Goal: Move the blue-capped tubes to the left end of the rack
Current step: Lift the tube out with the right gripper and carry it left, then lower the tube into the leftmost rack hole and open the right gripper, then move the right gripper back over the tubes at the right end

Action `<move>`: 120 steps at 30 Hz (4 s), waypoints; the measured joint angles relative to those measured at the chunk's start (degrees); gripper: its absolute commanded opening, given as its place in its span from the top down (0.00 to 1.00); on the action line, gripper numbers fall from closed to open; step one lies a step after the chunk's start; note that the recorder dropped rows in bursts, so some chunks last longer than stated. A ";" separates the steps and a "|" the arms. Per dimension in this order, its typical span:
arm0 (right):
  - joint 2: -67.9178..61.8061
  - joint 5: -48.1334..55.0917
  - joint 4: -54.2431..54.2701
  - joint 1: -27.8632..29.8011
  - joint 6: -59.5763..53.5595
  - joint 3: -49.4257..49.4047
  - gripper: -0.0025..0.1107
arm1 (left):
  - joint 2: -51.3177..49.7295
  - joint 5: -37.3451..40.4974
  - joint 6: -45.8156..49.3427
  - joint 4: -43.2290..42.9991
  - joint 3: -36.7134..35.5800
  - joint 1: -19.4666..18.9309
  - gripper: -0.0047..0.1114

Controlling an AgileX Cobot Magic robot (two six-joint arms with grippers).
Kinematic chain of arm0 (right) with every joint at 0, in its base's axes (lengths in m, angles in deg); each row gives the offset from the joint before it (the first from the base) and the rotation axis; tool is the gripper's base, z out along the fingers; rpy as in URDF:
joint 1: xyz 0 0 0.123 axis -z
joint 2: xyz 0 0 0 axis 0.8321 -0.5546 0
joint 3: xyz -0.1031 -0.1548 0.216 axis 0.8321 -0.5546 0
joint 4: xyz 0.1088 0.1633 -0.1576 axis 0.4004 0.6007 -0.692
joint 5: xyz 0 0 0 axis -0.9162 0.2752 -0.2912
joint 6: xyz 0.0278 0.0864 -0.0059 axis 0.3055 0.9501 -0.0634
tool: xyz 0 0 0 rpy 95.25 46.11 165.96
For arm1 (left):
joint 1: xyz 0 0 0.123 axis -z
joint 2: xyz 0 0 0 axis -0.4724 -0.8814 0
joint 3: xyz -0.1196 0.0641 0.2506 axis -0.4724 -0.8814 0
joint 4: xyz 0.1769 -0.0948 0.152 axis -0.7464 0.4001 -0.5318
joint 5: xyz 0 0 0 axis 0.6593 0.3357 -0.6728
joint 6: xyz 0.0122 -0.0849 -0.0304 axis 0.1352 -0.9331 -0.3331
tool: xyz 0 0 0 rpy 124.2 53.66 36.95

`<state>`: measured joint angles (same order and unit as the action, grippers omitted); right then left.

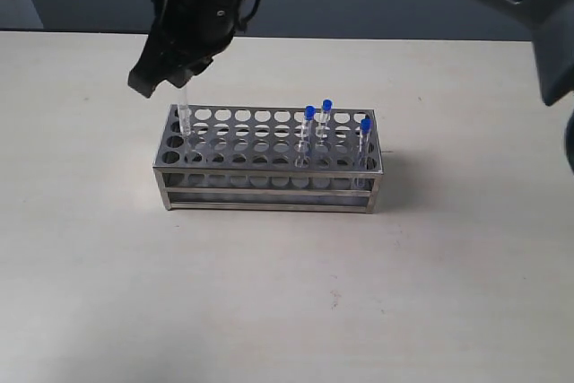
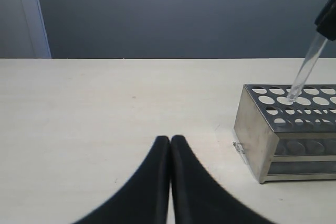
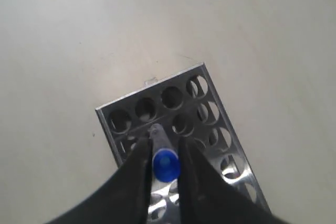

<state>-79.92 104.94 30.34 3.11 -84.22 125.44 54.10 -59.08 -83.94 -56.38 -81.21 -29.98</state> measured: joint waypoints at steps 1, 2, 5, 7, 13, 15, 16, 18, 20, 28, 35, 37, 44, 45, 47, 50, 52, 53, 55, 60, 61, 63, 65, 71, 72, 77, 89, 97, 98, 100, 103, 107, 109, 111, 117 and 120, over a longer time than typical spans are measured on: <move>-1.86 0.29 0.00 -0.53 -0.14 2.37 0.98 | 0.00 0.00 0.00 0.00 0.00 0.00 0.95; -2.57 0.38 0.00 -0.57 -0.14 3.32 0.98 | 0.00 0.00 0.00 0.00 0.00 0.00 0.95; -4.43 0.14 -2.18 -0.62 -0.14 5.19 0.98 | 0.00 0.00 0.00 0.00 0.00 0.00 0.95; -4.83 -1.21 -3.77 -0.62 0.39 5.28 0.98 | 0.00 0.00 0.00 0.00 0.00 0.00 0.95; -6.51 -6.27 -5.66 -0.62 0.88 5.31 0.98 | 0.00 0.00 0.00 0.00 0.00 0.00 0.95; -8.07 -7.44 -6.01 -0.62 0.92 5.31 0.98 | 0.00 0.00 0.00 0.00 0.00 0.00 0.95; -8.32 -7.70 -6.01 -0.62 0.92 5.31 0.98 | 0.00 0.00 0.00 0.00 0.00 0.00 0.95; -9.19 -8.09 -6.01 -0.62 1.03 5.31 0.98 | 0.00 0.00 0.00 0.00 0.00 0.00 0.95; -9.88 -8.34 -6.12 -0.62 1.16 5.31 0.98 | 0.00 0.00 0.00 0.00 0.00 0.00 0.95; -11.85 -9.20 -5.97 0.30 3.03 5.31 0.98 | 0.00 0.00 0.00 0.00 0.00 0.00 0.95; -14.09 -10.16 -4.43 1.36 5.41 5.31 0.98 | 0.00 0.00 0.00 0.00 0.00 0.00 0.95; -14.21 -10.52 -4.43 1.35 6.91 5.51 0.97 | 0.00 0.00 0.00 0.00 0.00 0.00 0.95; -14.20 -10.76 -4.43 1.35 8.43 5.52 0.69 | 0.00 0.00 0.00 0.00 0.00 0.00 0.95; -14.32 -10.88 -4.43 1.35 8.51 5.52 0.64 | 0.00 0.00 0.00 0.00 0.00 0.00 0.95; -14.32 -10.99 -4.43 1.47 8.56 5.52 0.58 | 0.00 0.00 0.00 0.00 0.00 0.00 0.95; -14.32 -10.99 -4.43 1.58 9.73 5.52 0.56 | 0.00 0.00 0.00 0.00 0.00 0.00 0.95; -14.32 -10.99 -4.43 1.58 10.84 5.52 0.56 | 0.00 0.00 0.00 0.00 0.00 0.00 0.95; -14.32 -10.99 -4.43 1.58 11.13 5.52 0.56 | 0.00 0.00 0.00 0.00 0.00 0.00 0.95; -14.32 -10.88 -4.43 1.58 11.42 5.52 0.56 | 0.00 0.00 0.00 0.00 0.00 0.00 0.95; -13.21 -10.75 -4.43 1.58 11.72 5.52 0.56 | 0.00 0.00 0.00 0.00 0.00 0.00 0.95; -12.71 -10.75 -4.43 1.58 11.72 5.52 0.56 | 0.00 0.00 0.00 0.00 0.00 0.00 0.95; -12.01 -10.96 -4.43 1.58 11.72 5.52 0.56 | 0.00 0.00 0.00 0.00 0.00 0.00 0.95; -11.54 -11.12 -4.43 1.58 11.75 5.62 0.56 | 0.00 0.00 0.00 0.00 0.00 0.00 0.95; -11.45 -10.55 -4.43 1.58 11.75 5.62 0.56 | 0.00 0.00 0.00 0.00 0.00 0.00 0.95; -11.45 -10.28 -4.43 1.58 11.75 5.62 0.56 | 0.00 0.00 0.00 0.00 0.00 0.00 0.95; -10.60 -6.71 -5.28 1.58 13.39 5.62 0.56 | 0.00 0.00 0.00 0.00 0.00 0.00 0.95; -4.91 6.71 -24.72 2.21 23.92 5.62 0.56 | 0.00 0.00 0.00 0.00 0.00 0.00 0.95; -5.26 7.46 -21.36 6.18 26.53 4.22 0.59 | 0.00 0.00 0.00 0.00 0.00 0.00 0.95; -5.26 7.56 -21.19 6.61 27.22 4.08 0.63 | 0.00 0.00 0.00 0.00 0.00 0.00 0.95; -5.26 7.56 -19.86 7.02 27.77 3.56 0.73 | 0.00 0.00 0.00 0.00 0.00 0.00 0.95; -5.26 7.56 -15.68 7.14 28.11 2.25 0.88 | 0.00 0.00 0.00 0.00 0.00 0.00 0.95; -4.69 7.56 -12.99 7.14 28.39 0.26 0.89 | 0.00 0.00 0.00 0.00 0.00 0.00 0.95; -3.85 7.56 -12.87 7.14 28.39 -0.82 0.86 | 0.00 0.00 0.00 0.00 0.00 0.00 0.95; -2.44 7.56 -13.14 7.14 28.51 -2.40 0.81 | 0.00 0.00 0.00 0.00 0.00 0.00 0.95; 1.91 7.56 -15.48 7.14 29.09 -7.76 0.72 | 0.00 0.00 0.00 0.00 0.00 0.00 0.95; 2.30 7.56 -15.85 7.14 29.23 -9.77 0.72 | 0.00 0.00 0.00 0.00 0.00 0.00 0.95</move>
<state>-77.62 112.49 14.49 10.25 -54.99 115.67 54.10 -59.08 -83.94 -56.38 -81.21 -29.98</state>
